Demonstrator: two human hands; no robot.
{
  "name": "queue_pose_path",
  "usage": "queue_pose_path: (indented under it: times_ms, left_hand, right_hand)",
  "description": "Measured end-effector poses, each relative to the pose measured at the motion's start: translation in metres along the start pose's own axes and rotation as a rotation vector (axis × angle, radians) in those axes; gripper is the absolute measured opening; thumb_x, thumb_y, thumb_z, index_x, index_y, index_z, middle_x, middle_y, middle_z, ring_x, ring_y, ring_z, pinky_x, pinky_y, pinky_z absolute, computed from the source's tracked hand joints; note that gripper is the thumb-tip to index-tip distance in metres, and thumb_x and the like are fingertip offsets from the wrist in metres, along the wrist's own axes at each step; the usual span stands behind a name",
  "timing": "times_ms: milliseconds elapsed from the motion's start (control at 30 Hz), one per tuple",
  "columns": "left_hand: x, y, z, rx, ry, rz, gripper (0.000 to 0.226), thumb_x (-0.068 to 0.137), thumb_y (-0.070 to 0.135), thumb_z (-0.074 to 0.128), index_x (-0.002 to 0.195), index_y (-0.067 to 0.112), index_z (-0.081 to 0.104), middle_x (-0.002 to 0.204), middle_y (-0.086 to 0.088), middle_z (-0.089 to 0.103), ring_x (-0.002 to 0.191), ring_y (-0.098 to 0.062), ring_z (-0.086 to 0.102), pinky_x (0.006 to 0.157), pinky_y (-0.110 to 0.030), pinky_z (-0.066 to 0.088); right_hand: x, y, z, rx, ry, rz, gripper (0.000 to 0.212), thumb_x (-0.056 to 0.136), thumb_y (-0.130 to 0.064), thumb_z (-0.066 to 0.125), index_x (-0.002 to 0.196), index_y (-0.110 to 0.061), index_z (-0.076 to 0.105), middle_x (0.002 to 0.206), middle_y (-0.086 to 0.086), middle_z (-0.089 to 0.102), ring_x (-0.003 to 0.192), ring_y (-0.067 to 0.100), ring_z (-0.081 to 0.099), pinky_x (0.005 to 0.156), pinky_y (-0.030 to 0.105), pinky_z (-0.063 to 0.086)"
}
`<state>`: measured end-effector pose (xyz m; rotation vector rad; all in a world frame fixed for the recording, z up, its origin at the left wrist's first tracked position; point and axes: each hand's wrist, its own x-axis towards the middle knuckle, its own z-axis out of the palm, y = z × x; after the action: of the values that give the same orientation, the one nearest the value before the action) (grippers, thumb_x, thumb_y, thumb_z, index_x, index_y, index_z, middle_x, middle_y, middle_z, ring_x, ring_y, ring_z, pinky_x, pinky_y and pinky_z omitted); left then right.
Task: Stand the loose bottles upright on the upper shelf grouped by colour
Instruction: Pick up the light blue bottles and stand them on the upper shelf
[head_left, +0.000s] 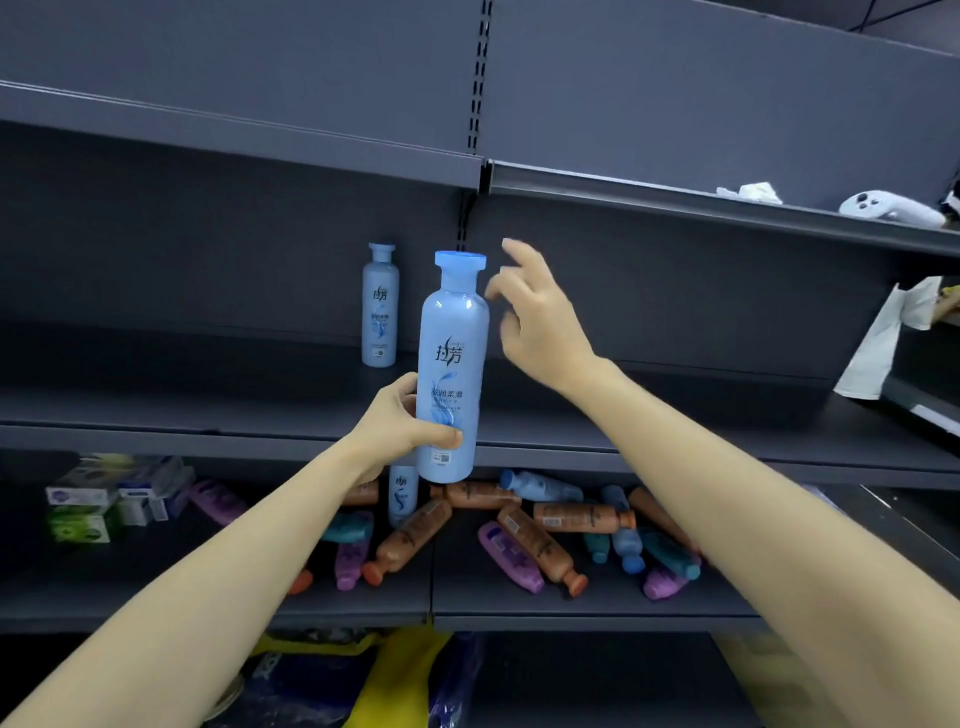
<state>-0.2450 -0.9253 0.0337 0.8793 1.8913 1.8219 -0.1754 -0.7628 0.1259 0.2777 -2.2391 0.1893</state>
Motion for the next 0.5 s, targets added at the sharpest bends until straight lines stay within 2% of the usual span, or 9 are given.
queue_pose_path:
  times_ms: [133,267,400,467,500]
  left_hand:
    - [0.001,-0.003,0.002,0.020,0.053,-0.016,0.069,0.047,0.011,0.079,0.112,0.011,0.057,0.097,-0.002,0.071,0.086,-0.013,0.069,0.073,-0.028,0.054]
    - [0.004,-0.003,0.009,0.049,0.097,-0.030,0.066,0.048,0.012,0.080,0.109,0.012,0.057,0.098,-0.003,0.070,0.087,-0.015,0.068,0.072,-0.027,0.053]
    - [0.003,-0.008,0.017,0.073,0.130,-0.044,0.059,0.053,0.007,0.084,0.105,0.011,0.055,0.094,-0.001,0.069,0.085,-0.015,0.068,0.072,-0.030,0.054]
    - [0.002,-0.011,0.022,0.090,0.140,-0.047,0.057,0.052,0.009,0.084,0.101,0.013,0.055,0.094,-0.002,0.069,0.088,-0.017,0.068,0.075,-0.033,0.056]
    - [0.002,-0.013,0.024,0.102,0.146,-0.050,0.056,0.051,0.012,0.084,0.099,0.016,0.055,0.095,-0.002,0.068,0.088,-0.017,0.068,0.074,-0.033,0.056]
  right_hand:
    - [-0.037,0.009,0.012,-0.052,-0.297,0.199,0.045,0.083,0.008,0.049,0.127,-0.002,0.047,0.152,0.017,0.021,0.103,0.033,0.055,0.069,0.032,0.041]
    - [-0.064,0.012,0.026,-0.082,-0.537,0.319,0.060,0.086,-0.001,0.050,0.142,-0.014,0.031,0.152,0.008,0.020,0.113,0.033,0.050,0.076,0.038,0.048]
    - [-0.084,0.009,0.035,0.169,-0.544,0.477,0.061,0.084,-0.002,0.051,0.141,-0.016,0.034,0.144,0.004,0.039,0.125,0.023,0.046,0.097,0.040,0.044]
    - [-0.088,0.002,0.036,0.346,-0.490,0.550,0.059,0.081,-0.001,0.053,0.137,-0.016,0.040,0.137,0.002,0.048,0.122,0.015,0.047,0.100,0.032,0.042]
    - [-0.089,-0.002,0.036,0.424,-0.455,0.588,0.057,0.081,-0.001,0.055,0.134,-0.016,0.044,0.133,0.000,0.051,0.117,0.011,0.048,0.096,0.026,0.043]
